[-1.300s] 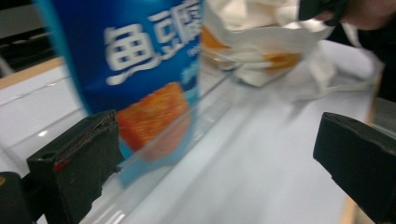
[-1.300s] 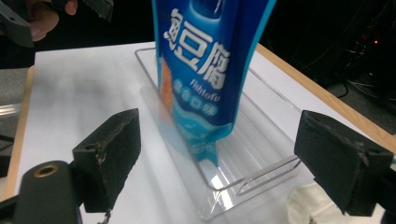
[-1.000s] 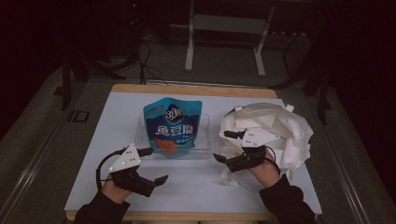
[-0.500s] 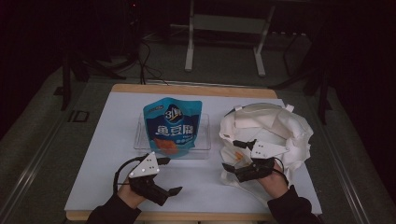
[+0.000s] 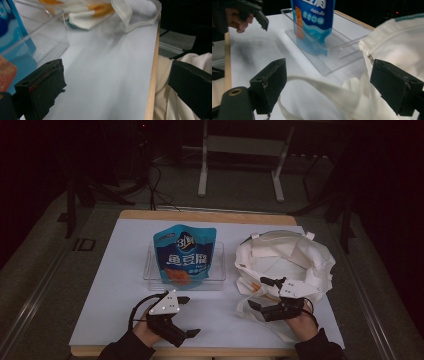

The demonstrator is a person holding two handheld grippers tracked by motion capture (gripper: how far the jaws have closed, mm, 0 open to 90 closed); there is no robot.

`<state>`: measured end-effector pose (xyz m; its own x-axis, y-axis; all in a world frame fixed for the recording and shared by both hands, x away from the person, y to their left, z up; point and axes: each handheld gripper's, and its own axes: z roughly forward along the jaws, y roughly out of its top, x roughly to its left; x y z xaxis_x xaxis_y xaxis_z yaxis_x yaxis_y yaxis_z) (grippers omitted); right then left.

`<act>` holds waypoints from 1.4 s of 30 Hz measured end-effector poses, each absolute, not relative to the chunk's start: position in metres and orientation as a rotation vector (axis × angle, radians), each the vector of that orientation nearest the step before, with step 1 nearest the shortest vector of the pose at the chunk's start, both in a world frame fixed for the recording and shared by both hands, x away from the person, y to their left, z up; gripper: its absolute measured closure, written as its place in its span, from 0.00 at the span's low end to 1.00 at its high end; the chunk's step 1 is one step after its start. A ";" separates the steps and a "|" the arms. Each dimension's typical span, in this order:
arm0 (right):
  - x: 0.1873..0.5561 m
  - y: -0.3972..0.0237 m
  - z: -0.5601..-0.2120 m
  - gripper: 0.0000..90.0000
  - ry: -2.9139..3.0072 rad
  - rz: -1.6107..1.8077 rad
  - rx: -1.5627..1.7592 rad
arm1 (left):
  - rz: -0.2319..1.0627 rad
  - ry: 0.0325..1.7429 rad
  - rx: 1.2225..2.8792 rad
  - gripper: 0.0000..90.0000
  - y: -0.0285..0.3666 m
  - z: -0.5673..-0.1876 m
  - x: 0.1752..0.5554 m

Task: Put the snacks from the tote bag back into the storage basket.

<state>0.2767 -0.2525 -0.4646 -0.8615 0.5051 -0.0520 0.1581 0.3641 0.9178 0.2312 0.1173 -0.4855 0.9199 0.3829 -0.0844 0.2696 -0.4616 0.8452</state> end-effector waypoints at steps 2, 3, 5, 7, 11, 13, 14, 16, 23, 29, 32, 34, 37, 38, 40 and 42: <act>0.274 -0.256 -0.467 0.16 2.304 1.478 0.594 | 0.135 0.467 2.093 0.01 0.117 -0.489 0.231; 0.272 -0.257 -0.468 0.16 2.303 1.466 0.592 | 0.136 0.467 2.097 0.01 0.117 -0.490 0.231; 0.269 -0.259 -0.470 0.16 2.299 1.440 0.587 | 0.136 0.467 2.102 0.01 0.117 -0.491 0.231; 0.267 -0.261 -0.472 0.16 2.297 1.440 0.591 | 0.147 0.466 2.103 0.01 0.117 -0.492 0.230; 0.265 -0.265 -0.473 0.16 2.265 1.438 0.612 | 0.139 0.468 2.096 0.01 0.118 -0.492 0.231; 0.266 -0.267 -0.473 0.16 2.249 1.446 0.627 | 0.132 0.467 2.086 0.01 0.120 -0.492 0.231; 0.266 -0.268 -0.473 0.16 2.240 1.452 0.633 | 0.123 0.465 2.079 0.01 0.122 -0.492 0.231; 0.267 -0.269 -0.474 0.16 2.234 1.458 0.639 | 0.113 0.462 2.077 0.01 0.124 -0.493 0.231; 0.269 -0.267 -0.480 0.16 2.226 1.430 0.625 | 0.113 0.464 2.085 0.01 0.125 -0.497 0.230; 0.267 -0.267 -0.478 0.16 2.212 1.448 0.622 | 0.131 0.458 2.093 0.01 0.127 -0.497 0.228; 0.267 -0.268 -0.477 0.16 2.209 1.451 0.622 | 0.140 0.460 2.091 0.01 0.128 -0.497 0.227; 0.268 -0.269 -0.478 0.16 2.212 1.455 0.624 | 0.153 0.466 2.094 0.01 0.129 -0.497 0.227; 0.269 -0.269 -0.479 0.16 2.215 1.455 0.624 | 0.151 0.468 2.091 0.01 0.129 -0.498 0.227; 0.269 -0.269 -0.479 0.16 2.215 1.455 0.621 | 0.153 0.468 2.090 0.01 0.130 -0.498 0.227; 0.269 -0.268 -0.479 0.16 2.216 1.450 0.616 | 0.154 0.468 2.089 0.01 0.130 -0.498 0.227; 0.269 -0.268 -0.479 0.16 2.221 1.452 0.615 | 0.157 0.471 2.089 0.01 0.130 -0.498 0.227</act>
<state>0.2688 -0.2681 -0.4792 -0.8165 0.5686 -0.1000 0.1364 0.3583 0.9236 0.2273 0.1303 -0.4976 0.9175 0.3907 -0.0741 0.2681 -0.4704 0.8407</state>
